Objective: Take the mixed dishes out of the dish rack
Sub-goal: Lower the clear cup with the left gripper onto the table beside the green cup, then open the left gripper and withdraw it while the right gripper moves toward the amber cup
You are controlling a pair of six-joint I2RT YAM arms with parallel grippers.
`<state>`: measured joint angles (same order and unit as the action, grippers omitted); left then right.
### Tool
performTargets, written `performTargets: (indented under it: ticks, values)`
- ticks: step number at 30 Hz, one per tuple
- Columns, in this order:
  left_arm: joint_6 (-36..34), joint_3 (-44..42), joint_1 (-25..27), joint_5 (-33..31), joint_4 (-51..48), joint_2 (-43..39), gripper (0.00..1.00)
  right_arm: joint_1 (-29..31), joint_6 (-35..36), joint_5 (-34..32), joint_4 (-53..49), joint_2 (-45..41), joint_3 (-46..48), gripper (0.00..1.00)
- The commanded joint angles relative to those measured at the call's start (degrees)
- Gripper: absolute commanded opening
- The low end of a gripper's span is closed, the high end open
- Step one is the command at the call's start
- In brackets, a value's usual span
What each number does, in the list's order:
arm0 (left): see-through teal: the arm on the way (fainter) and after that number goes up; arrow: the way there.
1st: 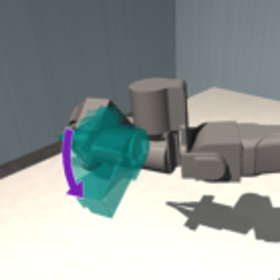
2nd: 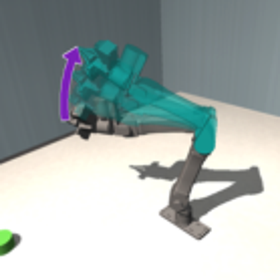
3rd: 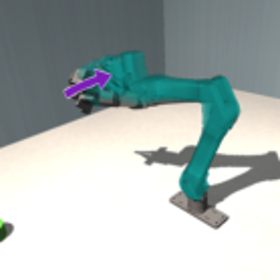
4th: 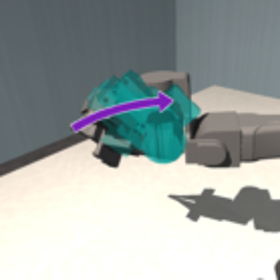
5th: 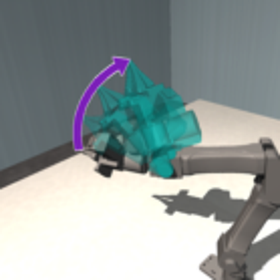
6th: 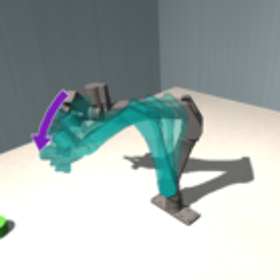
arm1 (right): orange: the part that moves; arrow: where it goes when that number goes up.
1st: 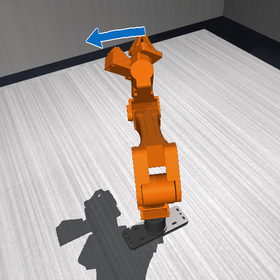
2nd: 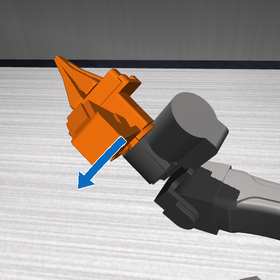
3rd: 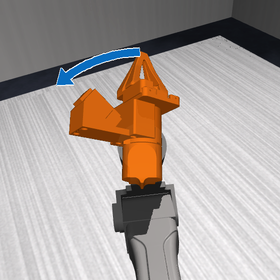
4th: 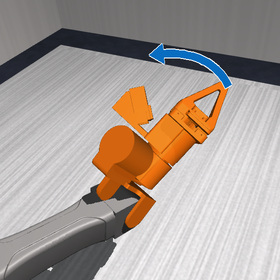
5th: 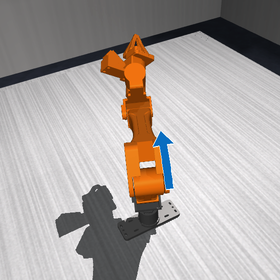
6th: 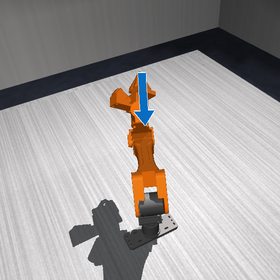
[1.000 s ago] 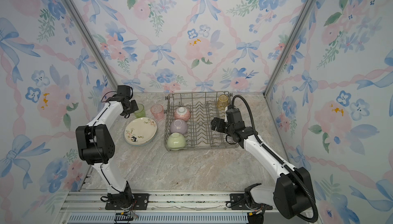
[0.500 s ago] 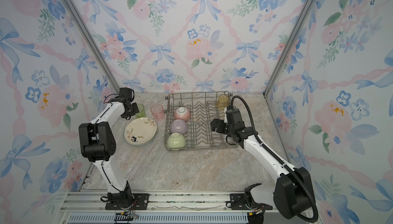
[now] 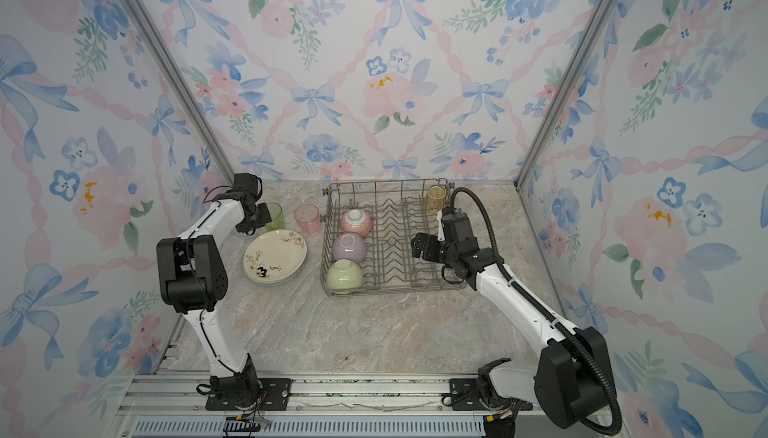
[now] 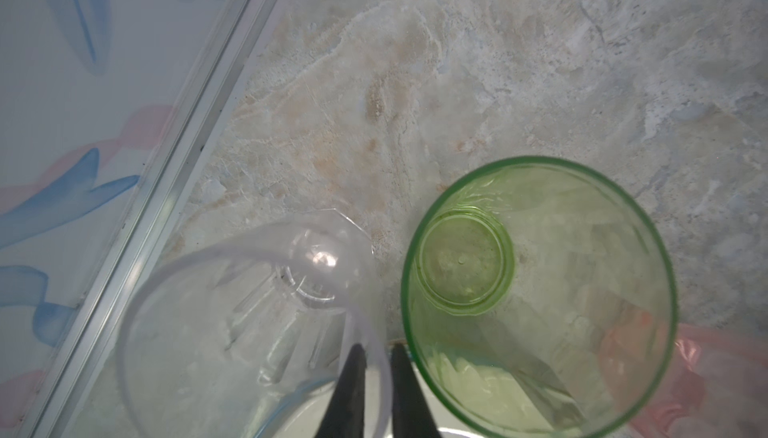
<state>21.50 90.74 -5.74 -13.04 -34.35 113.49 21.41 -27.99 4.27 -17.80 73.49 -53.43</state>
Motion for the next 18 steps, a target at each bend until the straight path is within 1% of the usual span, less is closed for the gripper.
performTargets:
  ticks: [1, 5, 8, 9, 13, 16, 17, 18]
  values:
    - [0.04, 1.28, -0.66, -0.07, 0.05, 1.2, 0.2, -0.57, 0.96, 0.39, -2.02, -0.02, 1.11, 0.97]
    - [0.21, 1.02, -0.85, -0.13, 0.02, 1.12, 0.19, -0.54, 1.27, 0.13, -2.42, 0.03, 1.34, 0.97]
    - [0.62, 0.84, -0.85, -0.37, 0.04, 0.27, 0.24, -0.51, 1.61, 0.24, -2.44, -0.06, 1.53, 0.97]
    - [0.89, 0.82, -0.86, -0.51, 0.06, -0.1, 0.29, -0.54, 1.69, 0.29, -2.35, -0.1, 1.52, 0.97]
    - [1.35, -0.11, -0.85, -0.92, 0.13, -1.26, 0.68, -0.53, 1.8, 0.55, -1.74, -0.18, 1.89, 0.97]
    - [2.42, -2.19, -0.44, -1.72, 0.38, -2.63, 0.93, -0.5, 1.96, 1.01, -1.19, 0.13, 1.97, 0.97]
    - [2.53, -2.8, -0.25, -1.93, 0.53, -2.99, 0.98, -0.48, 1.97, 1.13, -1.1, 0.37, 1.83, 0.97]
    - [2.5, -3.14, 0.0, -2.43, 0.68, -3.22, 0.98, -0.5, 1.97, 1.36, -1.01, 0.57, 1.75, 0.97]
